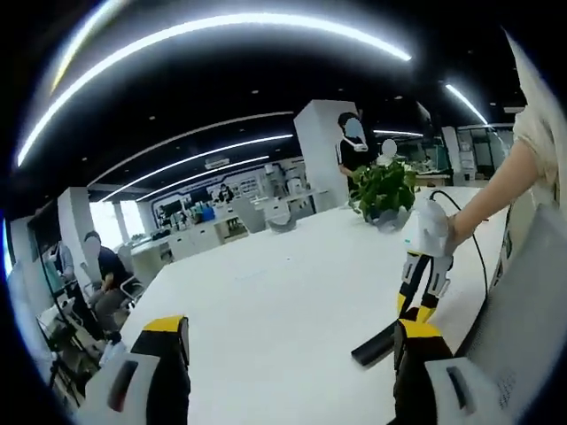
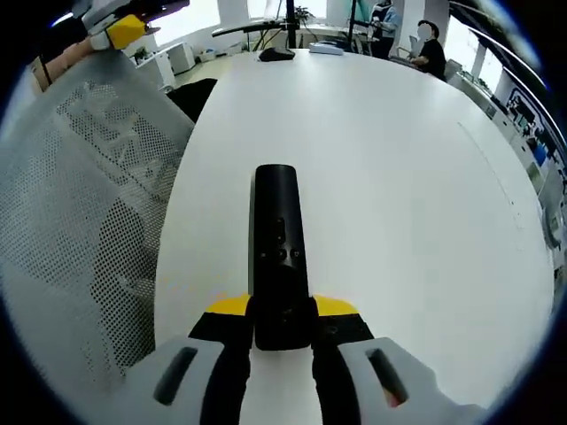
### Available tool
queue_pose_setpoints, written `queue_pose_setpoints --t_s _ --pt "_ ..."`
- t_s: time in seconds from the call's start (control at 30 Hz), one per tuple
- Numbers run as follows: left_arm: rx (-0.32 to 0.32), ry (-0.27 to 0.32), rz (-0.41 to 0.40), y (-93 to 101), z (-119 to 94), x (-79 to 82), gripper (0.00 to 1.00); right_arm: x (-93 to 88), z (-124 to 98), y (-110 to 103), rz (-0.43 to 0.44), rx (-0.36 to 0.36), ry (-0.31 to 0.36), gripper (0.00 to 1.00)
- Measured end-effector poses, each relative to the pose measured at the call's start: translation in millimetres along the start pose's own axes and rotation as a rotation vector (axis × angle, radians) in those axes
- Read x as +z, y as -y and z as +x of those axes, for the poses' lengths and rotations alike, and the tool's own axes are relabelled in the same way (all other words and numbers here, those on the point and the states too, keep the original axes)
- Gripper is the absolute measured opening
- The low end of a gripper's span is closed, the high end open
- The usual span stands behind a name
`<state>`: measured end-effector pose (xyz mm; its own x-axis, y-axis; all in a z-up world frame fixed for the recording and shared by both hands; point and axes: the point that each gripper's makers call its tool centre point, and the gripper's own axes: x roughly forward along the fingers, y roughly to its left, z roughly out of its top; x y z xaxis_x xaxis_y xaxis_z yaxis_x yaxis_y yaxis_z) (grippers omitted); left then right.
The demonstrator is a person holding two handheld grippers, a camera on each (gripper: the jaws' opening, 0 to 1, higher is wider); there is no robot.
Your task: Press the specified remote control buttons in sequence, fully releasing each button before pressing the next.
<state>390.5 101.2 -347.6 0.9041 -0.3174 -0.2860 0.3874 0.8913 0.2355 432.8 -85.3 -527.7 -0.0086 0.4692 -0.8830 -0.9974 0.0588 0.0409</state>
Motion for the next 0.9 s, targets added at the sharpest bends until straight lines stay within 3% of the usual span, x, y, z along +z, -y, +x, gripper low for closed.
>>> queue_pose_setpoints --t_s 0.37,0.9 --pt "0.001 -0.033 0.020 0.7 2.0 -7.0 1.00 -8.5 -7.0 52.4 -0.022 -0.062 -0.045 0.25" --pt "-0.031 -0.049 0.039 6.6 2.8 -9.5 1.00 -4.8 -9.2 83.8 0.078 -0.073 -0.018 0.25"
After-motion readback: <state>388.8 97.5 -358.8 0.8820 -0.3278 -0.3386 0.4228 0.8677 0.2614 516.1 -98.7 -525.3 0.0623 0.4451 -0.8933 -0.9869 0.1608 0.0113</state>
